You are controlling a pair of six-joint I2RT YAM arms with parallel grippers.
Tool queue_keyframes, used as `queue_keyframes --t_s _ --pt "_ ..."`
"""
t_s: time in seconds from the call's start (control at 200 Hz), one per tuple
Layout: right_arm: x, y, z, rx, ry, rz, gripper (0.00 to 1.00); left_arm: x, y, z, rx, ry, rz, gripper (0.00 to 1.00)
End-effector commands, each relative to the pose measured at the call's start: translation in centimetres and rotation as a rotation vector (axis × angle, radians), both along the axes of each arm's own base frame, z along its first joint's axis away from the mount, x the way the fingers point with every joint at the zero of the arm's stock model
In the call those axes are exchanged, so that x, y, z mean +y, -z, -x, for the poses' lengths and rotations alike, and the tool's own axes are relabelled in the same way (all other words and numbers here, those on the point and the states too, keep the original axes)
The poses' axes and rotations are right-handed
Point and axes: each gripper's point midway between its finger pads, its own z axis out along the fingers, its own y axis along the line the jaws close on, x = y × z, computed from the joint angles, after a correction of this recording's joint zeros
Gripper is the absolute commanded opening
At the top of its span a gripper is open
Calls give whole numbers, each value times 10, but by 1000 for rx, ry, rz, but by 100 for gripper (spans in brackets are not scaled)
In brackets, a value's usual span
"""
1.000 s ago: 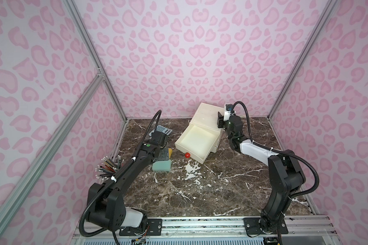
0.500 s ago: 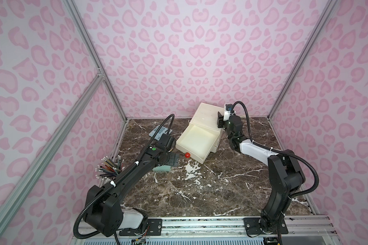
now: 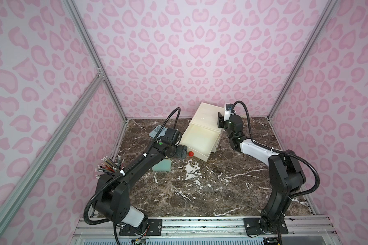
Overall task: Take the sponge out of the drawer
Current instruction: Adjust the storage box at the center of the board.
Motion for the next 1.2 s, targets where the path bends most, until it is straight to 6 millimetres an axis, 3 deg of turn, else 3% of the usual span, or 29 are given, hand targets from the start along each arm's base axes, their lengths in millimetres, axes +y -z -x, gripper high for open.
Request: queue_keyframes --t_s 0.0,0.19,0.215,0.235,0.31,0.525,0.75,0.805,0.82,0.91,0.99,1.02,1.195 --pt "-7 86 22 331 -45 137 56 -14 -20 -22 -100 16 57 100" --pt "-15 56 -1 296 -70 63 59 -24 -17 -38 -109 31 61 100" --pt "-17 59 -3 311 -81 43 59 -26 -17 -39 -108 34 65 100" --pt "-17 46 -10 289 -96 15 60 -27 -16 -41 -108 35 65 100" --pt "-22 35 -19 285 -148 -61 63 -29 -15 -44 -107 39 65 100" --pt "-44 8 -39 217 -235 -176 67 -29 -11 -49 -107 42 41 100" --pt "-37 -26 -17 95 -423 -308 71 -36 -11 -51 -103 52 62 100" --pt "-37 -43 -13 43 -439 -312 75 -37 -12 -51 -106 56 64 100" --pt "-39 -33 -10 58 -435 -316 75 -37 -12 -51 -105 57 63 100" --pt "-48 -49 -11 -8 -431 -354 77 -38 -13 -50 -106 60 64 100" --pt "-64 -49 -22 -8 -401 -394 77 -38 -13 -48 -107 63 62 100" --pt "-69 -64 -27 -43 -409 -411 77 -38 -12 -47 -105 64 61 100" --pt "-91 -60 -51 -75 -466 -568 77 -38 -10 -44 -102 63 57 100"
